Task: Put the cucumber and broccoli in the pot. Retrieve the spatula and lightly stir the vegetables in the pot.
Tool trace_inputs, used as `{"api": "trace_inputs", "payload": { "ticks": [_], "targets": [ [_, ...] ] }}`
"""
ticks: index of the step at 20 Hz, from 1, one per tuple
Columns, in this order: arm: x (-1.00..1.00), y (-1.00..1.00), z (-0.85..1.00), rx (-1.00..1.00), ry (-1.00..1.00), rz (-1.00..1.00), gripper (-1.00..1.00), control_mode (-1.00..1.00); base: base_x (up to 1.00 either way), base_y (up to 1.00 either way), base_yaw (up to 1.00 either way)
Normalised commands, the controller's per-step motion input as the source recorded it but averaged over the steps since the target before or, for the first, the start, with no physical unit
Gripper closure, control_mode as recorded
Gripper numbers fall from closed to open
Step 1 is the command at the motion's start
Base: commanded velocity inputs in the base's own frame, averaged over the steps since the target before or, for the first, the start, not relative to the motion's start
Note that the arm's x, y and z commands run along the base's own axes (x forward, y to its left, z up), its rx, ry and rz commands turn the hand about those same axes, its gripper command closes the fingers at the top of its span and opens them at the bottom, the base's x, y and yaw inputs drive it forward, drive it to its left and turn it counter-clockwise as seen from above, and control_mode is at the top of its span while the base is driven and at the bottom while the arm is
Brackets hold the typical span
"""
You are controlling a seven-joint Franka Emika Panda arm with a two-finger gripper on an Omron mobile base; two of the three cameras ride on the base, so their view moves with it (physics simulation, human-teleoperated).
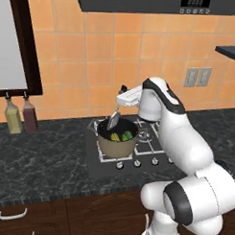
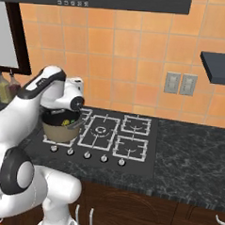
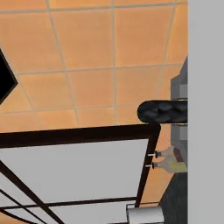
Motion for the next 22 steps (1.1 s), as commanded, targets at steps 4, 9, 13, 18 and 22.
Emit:
{"api": "trace_inputs", "payload": {
  "ticks": [4,9,13,18,22],
  "targets": [
    [0.19,-0.03,-0.56,0.0,0.02,-0.02,1.0,-1.0,0.0,0.0,0.0],
    [0.29,0.0,-0.48,0.0,0.05,-0.04,1.0,-1.0,0.0,0.0,0.0],
    [0.34,0.0,-0.47,0.0,0.06,-0.05,1.0,-1.0,0.0,0.0,0.0],
    [0.18,0.0,-0.45,0.0,0.07,-0.05,1.0,-1.0,0.0,0.0,0.0],
    [-0.28,0.0,0.27,0.0,-0.04,-0.03,1.0,-1.0,0.0,0.0,0.0]
  ]
}}
